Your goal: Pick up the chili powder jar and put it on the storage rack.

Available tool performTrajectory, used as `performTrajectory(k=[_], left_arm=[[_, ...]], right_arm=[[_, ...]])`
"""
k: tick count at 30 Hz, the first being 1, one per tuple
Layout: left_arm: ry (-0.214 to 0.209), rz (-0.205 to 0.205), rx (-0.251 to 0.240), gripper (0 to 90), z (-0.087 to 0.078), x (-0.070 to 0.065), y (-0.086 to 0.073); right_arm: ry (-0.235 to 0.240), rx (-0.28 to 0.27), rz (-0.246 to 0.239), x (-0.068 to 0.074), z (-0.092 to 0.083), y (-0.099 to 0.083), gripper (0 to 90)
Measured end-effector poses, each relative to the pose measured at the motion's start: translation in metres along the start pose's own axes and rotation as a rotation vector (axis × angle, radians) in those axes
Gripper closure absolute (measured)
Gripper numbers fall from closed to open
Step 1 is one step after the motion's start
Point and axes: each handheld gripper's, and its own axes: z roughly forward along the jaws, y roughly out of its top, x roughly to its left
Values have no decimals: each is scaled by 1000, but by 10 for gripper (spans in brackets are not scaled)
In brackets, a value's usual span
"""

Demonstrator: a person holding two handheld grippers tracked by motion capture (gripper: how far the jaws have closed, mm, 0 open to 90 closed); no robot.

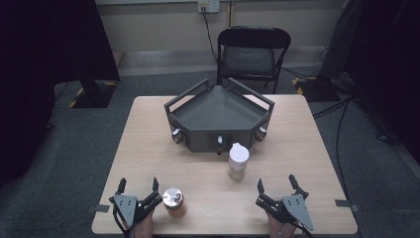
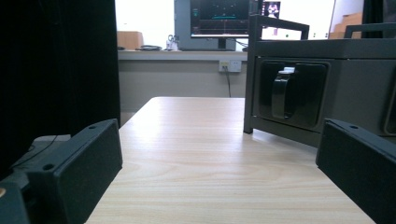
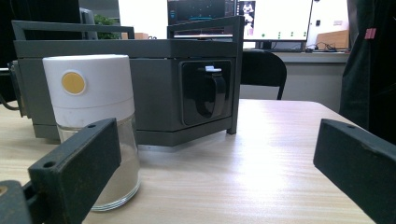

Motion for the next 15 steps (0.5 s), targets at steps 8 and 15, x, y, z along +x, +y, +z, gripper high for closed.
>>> performTrajectory(k=[8,15], left_arm=[[-13,-33,7,0,2,6,5],[-38,-76,-21,0,-2,12,18]], right_arm=[[-2,0,0,0,0,0,0],[-1,-1,0,0,0,0,0]])
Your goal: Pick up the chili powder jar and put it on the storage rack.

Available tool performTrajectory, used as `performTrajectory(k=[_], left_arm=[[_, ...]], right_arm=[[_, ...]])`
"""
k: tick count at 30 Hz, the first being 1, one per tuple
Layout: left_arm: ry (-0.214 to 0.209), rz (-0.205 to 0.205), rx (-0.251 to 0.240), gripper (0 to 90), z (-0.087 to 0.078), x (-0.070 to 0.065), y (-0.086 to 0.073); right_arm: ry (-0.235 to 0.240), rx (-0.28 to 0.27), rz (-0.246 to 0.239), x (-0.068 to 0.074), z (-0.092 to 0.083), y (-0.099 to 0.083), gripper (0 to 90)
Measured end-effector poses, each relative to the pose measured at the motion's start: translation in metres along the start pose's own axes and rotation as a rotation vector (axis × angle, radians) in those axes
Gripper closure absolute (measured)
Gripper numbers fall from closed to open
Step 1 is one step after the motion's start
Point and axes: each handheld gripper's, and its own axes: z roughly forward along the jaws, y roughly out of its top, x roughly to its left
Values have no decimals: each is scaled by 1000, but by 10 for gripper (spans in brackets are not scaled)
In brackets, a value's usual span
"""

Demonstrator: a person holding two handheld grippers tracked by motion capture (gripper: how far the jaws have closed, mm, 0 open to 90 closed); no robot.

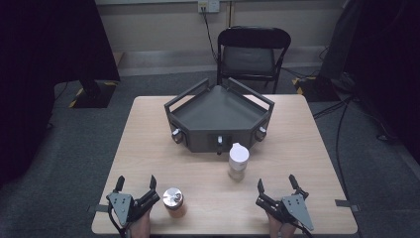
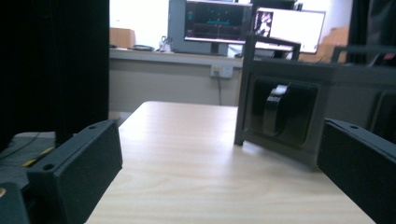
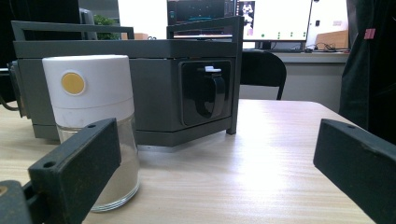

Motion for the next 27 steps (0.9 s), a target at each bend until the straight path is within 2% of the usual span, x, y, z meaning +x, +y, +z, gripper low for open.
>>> performTrajectory(k=[2,5,11,13,17,20,27], left_arm=[[-12,-4,-11,0,-1,1,3],[-23,17,-14,0,-2,0,8],[-57,5,-28,0,-5,-2,13],[-63,13,-37,0,-6,-2,14],[-92,0,-32,0,-9,0,17],[-114,8,-26,0,-11,1,17],[-172,-13,-19,0,-15,3,17]], right_arm=[[-1,1,0,0,0,0,0],[-2,1,1,0,0,0,0],[-2,0,0,0,0,0,0],[-2,0,1,0,0,0,0],[-4,0,0,1,0,0,0],[-4,0,1,1,0,0,0],[-7,0,1,1,0,0,0]])
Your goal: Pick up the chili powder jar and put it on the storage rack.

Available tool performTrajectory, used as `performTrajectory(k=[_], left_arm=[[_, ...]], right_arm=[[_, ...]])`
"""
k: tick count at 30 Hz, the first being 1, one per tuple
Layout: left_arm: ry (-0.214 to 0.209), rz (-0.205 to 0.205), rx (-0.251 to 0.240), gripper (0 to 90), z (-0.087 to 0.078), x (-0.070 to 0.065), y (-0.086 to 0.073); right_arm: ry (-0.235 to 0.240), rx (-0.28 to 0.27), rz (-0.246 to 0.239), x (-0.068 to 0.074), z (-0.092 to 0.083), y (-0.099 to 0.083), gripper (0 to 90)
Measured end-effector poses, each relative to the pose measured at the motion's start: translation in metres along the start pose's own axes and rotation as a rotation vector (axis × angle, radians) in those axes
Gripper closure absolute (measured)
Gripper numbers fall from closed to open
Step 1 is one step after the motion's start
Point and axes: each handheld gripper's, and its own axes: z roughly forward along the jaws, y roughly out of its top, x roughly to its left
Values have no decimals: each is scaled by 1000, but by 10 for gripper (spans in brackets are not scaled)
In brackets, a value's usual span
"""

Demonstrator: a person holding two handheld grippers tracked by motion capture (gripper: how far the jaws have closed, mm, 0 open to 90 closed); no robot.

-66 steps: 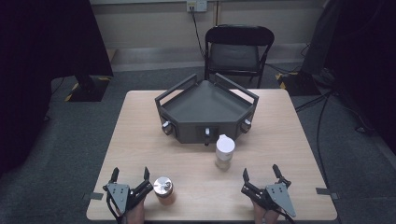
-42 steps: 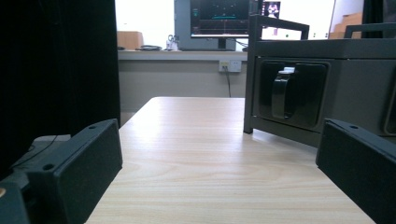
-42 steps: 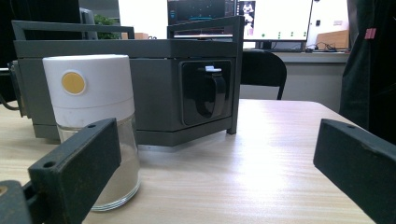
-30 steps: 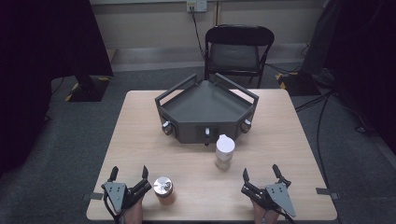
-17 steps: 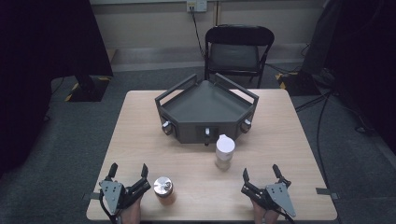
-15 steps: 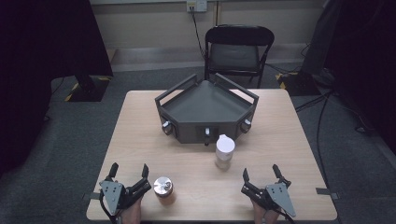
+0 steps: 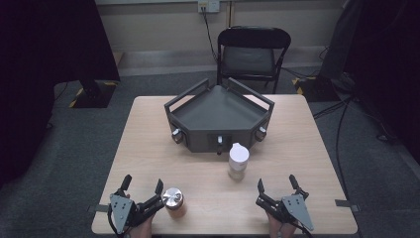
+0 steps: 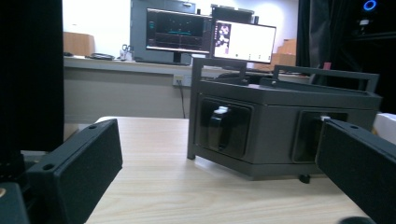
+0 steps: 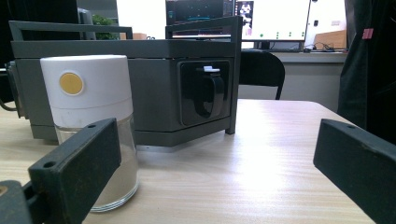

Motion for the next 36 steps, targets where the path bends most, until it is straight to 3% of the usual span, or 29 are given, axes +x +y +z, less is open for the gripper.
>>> performTrajectory(k=[13,21,27,36], left_arm=[[-94,14,-11,0,-11,-10,-1],[-161,21,-2,30,-16,-7,-3],[-156,21,39,53,-19,-18,-7],[-184,29,79,140,-19,-19,-10]], right_arm=[[0,-1,-1,0,0,0,0],[0,-1,-1,0,0,0,0],[0,-1,-1,0,0,0,0],[0,-1,-1,0,0,0,0]])
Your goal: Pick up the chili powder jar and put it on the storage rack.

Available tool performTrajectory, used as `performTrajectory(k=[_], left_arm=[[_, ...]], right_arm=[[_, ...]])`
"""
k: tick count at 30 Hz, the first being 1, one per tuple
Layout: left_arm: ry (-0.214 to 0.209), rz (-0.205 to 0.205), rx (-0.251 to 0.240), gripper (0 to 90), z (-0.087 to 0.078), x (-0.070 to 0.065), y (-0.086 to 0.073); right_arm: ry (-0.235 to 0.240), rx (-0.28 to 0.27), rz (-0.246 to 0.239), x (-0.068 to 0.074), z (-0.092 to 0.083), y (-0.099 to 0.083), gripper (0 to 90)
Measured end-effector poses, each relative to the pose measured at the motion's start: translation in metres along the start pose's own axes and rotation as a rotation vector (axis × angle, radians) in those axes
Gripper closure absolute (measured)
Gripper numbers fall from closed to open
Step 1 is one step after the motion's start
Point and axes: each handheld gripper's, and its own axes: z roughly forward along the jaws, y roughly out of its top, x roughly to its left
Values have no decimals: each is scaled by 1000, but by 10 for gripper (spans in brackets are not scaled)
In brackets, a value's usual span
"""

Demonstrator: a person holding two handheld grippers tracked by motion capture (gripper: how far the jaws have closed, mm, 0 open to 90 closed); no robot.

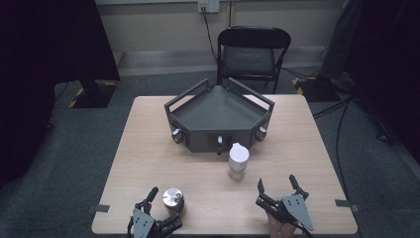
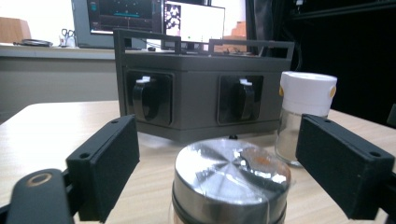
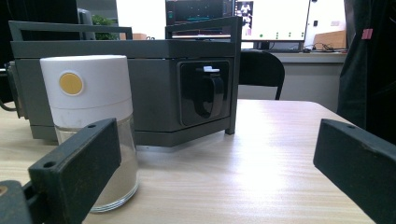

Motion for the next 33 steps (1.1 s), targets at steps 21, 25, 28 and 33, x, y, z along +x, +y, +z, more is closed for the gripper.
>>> performTrajectory(k=[21,25,28,33], left_arm=[[-21,-7,29,324,5,1,-5],[-15,-1,30,346,6,-1,-6],[-11,6,30,354,5,-2,-5],[1,17,27,359,5,-5,-6]], right_arm=[[1,0,0,0,0,0,0],[1,0,0,0,0,0,0],[1,0,0,0,0,0,0],[1,0,1,0,0,0,0]])
